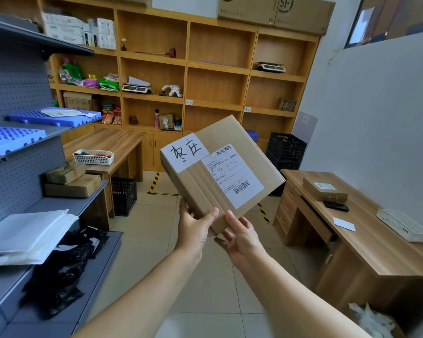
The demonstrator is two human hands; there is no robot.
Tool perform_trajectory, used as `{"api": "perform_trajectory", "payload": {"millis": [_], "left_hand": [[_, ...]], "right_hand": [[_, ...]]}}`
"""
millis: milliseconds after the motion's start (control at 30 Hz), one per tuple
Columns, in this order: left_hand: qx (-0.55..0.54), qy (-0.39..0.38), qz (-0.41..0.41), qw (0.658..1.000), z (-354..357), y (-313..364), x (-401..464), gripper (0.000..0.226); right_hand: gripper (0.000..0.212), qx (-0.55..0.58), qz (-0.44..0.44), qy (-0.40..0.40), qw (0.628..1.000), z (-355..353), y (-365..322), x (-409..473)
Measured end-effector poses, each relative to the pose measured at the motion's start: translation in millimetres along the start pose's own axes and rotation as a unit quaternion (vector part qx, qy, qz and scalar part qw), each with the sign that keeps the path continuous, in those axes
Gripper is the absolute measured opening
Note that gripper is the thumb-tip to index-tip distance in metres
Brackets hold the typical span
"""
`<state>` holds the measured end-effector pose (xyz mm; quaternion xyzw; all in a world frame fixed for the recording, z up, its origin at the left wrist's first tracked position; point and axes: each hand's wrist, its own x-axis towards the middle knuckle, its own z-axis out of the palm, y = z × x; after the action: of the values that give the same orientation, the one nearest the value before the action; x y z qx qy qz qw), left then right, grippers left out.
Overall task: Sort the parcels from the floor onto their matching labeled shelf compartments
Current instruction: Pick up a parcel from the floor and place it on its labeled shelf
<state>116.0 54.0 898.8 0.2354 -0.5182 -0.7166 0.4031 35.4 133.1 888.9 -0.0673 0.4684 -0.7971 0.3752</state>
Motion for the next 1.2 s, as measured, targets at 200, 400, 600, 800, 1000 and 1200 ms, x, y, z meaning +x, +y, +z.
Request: {"api": "perform_trajectory", "payload": {"millis": [200, 400, 600, 800, 1000, 1200], "left_hand": [[-0.039, 0.016, 0.035, 0.999, -7, 9, -4, 0.062], [-0.018, -0.01, 0.036, 0.999, -34, 22, 6, 0.063], [0.016, -0.064, 0.048, 0.997, -58, 42, 26, 0.074], [0.022, -0.092, 0.042, 0.995, -72, 52, 34, 0.066], [0.02, -0.095, 0.038, 0.995, -90, 46, 43, 0.059], [0.074, -0.102, 0.048, 0.991, -99, 28, 55, 0.06]], "right_hand": [[0.106, -0.079, -0.026, 0.032, 0.996, -4, -14, -5], [0.113, -0.244, -0.153, 0.135, 0.948, -30, -69, -2], [0.095, -0.305, -0.197, 0.094, 0.927, -22, -89, 0], [0.089, -0.335, -0.194, 0.058, 0.92, -7, -67, -11], [0.081, -0.374, -0.209, 0.068, 0.901, 1, -37, -18], [0.083, -0.385, -0.193, 0.082, 0.899, -6, -18, -12]]}}
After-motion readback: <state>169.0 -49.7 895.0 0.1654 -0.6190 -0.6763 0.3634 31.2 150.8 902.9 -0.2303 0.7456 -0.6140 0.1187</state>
